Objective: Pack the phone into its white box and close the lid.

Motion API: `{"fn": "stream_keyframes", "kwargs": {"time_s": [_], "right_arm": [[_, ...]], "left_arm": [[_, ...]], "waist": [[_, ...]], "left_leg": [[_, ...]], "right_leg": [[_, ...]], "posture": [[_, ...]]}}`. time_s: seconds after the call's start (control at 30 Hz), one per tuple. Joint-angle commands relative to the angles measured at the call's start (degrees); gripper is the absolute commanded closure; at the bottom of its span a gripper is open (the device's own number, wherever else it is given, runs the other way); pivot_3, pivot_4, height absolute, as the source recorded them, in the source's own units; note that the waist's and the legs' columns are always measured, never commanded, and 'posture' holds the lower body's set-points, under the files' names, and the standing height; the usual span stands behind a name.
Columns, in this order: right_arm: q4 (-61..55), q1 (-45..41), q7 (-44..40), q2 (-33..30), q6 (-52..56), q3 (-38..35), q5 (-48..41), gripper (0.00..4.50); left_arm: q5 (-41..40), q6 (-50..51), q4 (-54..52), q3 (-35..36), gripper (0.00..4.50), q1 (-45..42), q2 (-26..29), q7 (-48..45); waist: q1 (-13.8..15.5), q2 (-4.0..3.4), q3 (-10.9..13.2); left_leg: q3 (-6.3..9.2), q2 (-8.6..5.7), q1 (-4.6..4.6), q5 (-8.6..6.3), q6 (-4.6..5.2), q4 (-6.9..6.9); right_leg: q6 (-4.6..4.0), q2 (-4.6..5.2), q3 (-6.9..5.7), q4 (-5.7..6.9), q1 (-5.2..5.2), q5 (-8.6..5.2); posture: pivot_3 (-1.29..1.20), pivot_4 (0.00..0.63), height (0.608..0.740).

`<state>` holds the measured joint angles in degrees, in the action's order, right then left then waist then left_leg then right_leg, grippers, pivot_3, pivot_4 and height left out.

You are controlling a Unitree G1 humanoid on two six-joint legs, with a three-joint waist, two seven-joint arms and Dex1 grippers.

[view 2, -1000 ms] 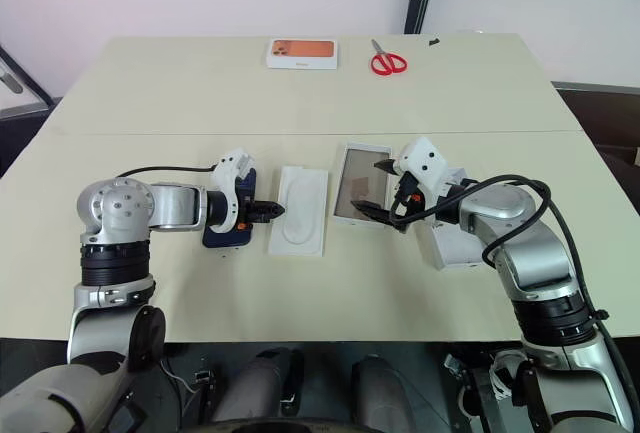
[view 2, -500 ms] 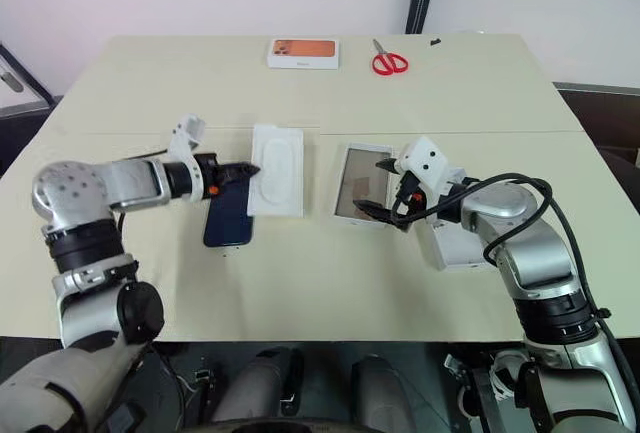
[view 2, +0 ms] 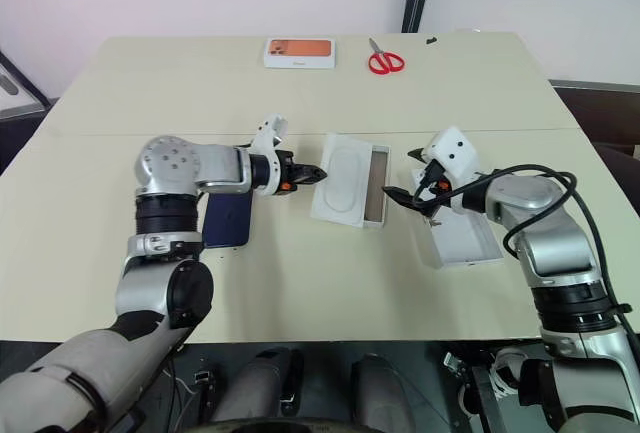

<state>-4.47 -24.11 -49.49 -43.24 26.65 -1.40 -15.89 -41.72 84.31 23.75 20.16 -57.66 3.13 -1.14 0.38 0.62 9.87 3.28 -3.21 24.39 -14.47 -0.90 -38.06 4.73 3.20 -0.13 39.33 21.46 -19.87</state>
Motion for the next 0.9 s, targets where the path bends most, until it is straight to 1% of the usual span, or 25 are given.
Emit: {"fn": "stream_keyframes", "kwargs": {"time_s": [0.03, 0.27, 0.37, 0.43, 0.53, 0.57, 0.67, 0.77, 0.8, 0.83, 0.9], "right_arm": [[-3.2, 1.2, 0.2, -0.7, -0.8, -1.9, -0.3, 0.0], [-5.3, 2.7, 0.7, -0.8, 0.2, -2.1, -0.6, 0.0], [-5.7, 2.7, 0.8, -0.8, 0.5, -1.8, -0.6, 0.0], [-6.1, 2.4, 0.8, -0.6, 0.7, -1.6, -0.6, 0.0], [-6.6, 1.7, 0.8, -0.4, 1.1, -1.1, -0.7, 0.0], [-6.8, 1.2, 0.8, -0.2, 1.4, -0.9, -0.8, 0.0], [-7.0, -0.2, 0.9, 0.4, 2.4, 0.3, -0.7, 0.0], [-6.7, -2.7, 1.9, 2.3, 4.5, 2.6, -0.2, 0.86], [-6.5, -3.5, 2.5, 3.0, 5.1, 3.4, 0.2, 1.38], [-5.9, -4.6, 3.5, 3.9, 5.7, 4.4, 1.1, 1.8], [-4.1, -7.0, 5.3, 5.7, 6.5, 7.1, 3.4, 2.91]], "left_arm": [[2.0, -3.4, 2.5, -1.3, 4.46, -2.9, -1.4, -1.2], [4.8, -8.0, 8.3, -1.6, 4.46, -5.0, -2.8, -3.3], [5.1, -8.9, 9.5, -1.1, 3.57, -5.5, -2.9, -4.0], [4.9, -9.3, 9.7, -0.8, 2.59, -5.6, -2.8, -4.5], [4.2, -8.7, 8.0, -0.7, 1.01, -5.3, -2.2, -5.6], [4.0, -8.3, 7.0, -0.8, 0.58, -5.0, -1.8, -6.1], [4.2, -7.9, 2.8, -2.4, 0.58, -3.3, 0.3, -8.1], [5.9, -11.9, -6.8, -7.7, 0.5, 1.0, 5.1, -13.0], [6.8, -13.7, -9.8, -9.6, 0.5, 2.7, 6.8, -14.5], [8.2, -16.4, -12.9, -11.8, 0.5, 4.9, 9.1, -16.1], [11.1, -22.2, -18.6, -15.6, 0.5, 10.0, 14.4, -20.1]], "waist": [[0.1, 0.01, 0.0], [0.2, 0.01, 0.0], [0.2, 0.01, 0.0], [0.2, 0.01, 0.0], [0.2, 0.01, 0.0], [0.2, 0.01, 0.0], [0.0, 0.01, 0.0], [-0.7, -0.01, 0.0], [-1.1, -0.01, 0.0], [-1.3, -0.02, 0.0], [-1.5, -0.04, 0.0]], "left_leg": [[0.01, 0.0, 0.0, 0.0, 0.0, 0.0], [0.0, 0.0, 0.01, 0.0, 0.0, -0.01], [0.0, 0.0, 0.01, 0.0, -0.01, -0.01], [0.0, 0.0, 0.01, 0.0, 0.0, -0.01], [0.0, 0.0, 0.01, 0.0, -0.01, -0.01], [0.0, 0.0, 0.01, 0.0, -0.01, -0.01], [0.0, 0.0, 0.01, 0.01, -0.01, -0.01], [0.0, 0.0, 0.0, 0.05, -0.08, 0.06], [0.02, 0.0, -0.01, 0.06, -0.1, 0.09], [0.03, 0.01, -0.01, 0.07, -0.13, 0.11], [0.03, 0.01, -0.02, 0.09, -0.16, 0.15]], "right_leg": [[0.0, 0.0, 0.0, 0.0, -0.01, 0.0], [0.0, 0.0, 0.0, -0.01, 0.0, 0.0], [0.0, 0.0, 0.0, 0.0, 0.0, 0.0], [0.0, 0.01, 0.0, -0.01, 0.0, 0.0], [0.0, 0.01, 0.0, -0.01, 0.0, 0.0], [0.0, 0.01, 0.0, -0.01, 0.0, 0.0], [0.0, 0.0, 0.0, 0.0, 0.01, 0.0], [0.0, 0.0, 0.03, 0.01, 0.05, 0.0], [0.0, 0.0, 0.02, 0.03, 0.04, 0.0], [0.0, -0.01, 0.03, 0.04, 0.06, 0.0], [0.0, -0.02, 0.04, 0.06, 0.1, 0.0]], "posture": [[0.0, 0.15, 0.74], [0.0, 0.15, 0.74], [0.0, 0.15, 0.74], [0.0, 0.15, 0.74], [0.0, 0.15, 0.74], [0.0, 0.15, 0.74], [0.0, 0.15, 0.74], [0.0, 0.15, 0.74], [0.0, 0.15, 0.74], [0.0, 0.15, 0.74], [0.0, 0.15, 0.74]]}}
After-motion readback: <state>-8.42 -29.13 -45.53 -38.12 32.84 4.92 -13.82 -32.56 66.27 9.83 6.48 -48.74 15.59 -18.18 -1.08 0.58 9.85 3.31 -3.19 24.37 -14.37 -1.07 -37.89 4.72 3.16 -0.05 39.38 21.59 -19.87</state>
